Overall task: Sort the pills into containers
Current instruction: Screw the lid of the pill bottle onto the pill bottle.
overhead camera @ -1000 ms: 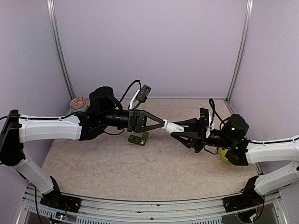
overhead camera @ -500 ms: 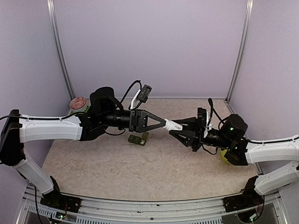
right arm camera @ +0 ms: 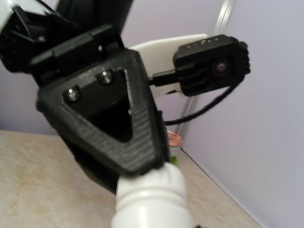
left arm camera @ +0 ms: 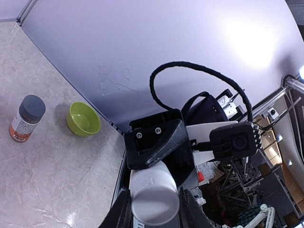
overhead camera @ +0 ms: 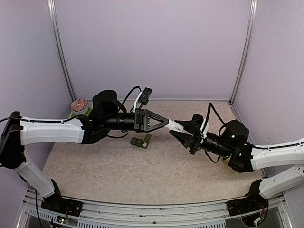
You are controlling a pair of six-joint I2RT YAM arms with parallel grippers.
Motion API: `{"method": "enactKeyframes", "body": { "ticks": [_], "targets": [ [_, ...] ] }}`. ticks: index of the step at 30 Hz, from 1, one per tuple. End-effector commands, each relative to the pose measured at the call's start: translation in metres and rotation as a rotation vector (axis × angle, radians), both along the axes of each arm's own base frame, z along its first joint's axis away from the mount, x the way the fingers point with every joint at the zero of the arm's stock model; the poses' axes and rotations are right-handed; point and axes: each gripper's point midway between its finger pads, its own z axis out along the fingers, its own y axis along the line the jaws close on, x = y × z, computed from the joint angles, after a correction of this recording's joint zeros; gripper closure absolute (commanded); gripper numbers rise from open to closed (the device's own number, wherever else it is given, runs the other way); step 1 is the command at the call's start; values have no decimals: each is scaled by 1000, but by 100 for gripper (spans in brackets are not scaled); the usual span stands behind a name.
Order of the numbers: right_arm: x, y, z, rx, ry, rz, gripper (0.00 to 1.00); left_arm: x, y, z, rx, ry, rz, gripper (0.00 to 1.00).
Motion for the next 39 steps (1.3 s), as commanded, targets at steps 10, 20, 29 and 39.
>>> {"method": "enactKeyframes", "body": {
  "ticks": [10,20,29,39],
  "targets": [
    [-23,11,25,37,-105,16,80,-12,-11,-13,0,14,-21,75],
    [-33,2,32,81,-59,51,80,-10,2,-10,-14,-74,-7,38],
    [-24,0,31,85,-35,5,81,-6,16,20,-51,-159,76,1],
    [-11,1,35,103,-36,-60,82,-10,7,25,-59,-136,96,1]
  ]
}}
